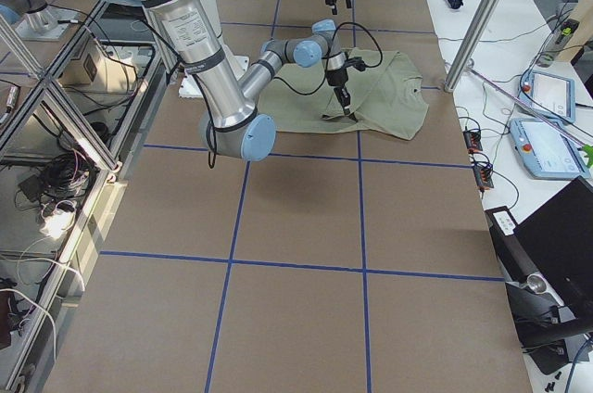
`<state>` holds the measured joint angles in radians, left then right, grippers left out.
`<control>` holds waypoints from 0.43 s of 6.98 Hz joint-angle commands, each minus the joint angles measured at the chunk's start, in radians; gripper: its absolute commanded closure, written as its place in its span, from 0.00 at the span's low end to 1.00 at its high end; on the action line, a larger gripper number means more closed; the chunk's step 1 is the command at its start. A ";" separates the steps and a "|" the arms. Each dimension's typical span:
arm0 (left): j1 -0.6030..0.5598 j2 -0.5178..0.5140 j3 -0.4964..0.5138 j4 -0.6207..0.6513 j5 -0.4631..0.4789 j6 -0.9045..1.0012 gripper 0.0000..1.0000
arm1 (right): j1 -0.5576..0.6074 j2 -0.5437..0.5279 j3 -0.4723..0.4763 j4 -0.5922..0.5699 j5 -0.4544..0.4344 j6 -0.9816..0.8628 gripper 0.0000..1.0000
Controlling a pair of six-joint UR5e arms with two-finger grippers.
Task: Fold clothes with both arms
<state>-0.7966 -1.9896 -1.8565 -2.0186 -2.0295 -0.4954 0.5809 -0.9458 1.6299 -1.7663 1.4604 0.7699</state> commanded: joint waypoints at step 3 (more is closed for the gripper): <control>0.000 -0.001 -0.001 0.003 0.006 0.000 0.00 | 0.028 0.002 0.001 0.144 0.073 0.032 0.00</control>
<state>-0.7962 -1.9899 -1.8553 -2.0179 -2.0271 -0.4944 0.5965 -0.9431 1.6234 -1.6906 1.4776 0.7782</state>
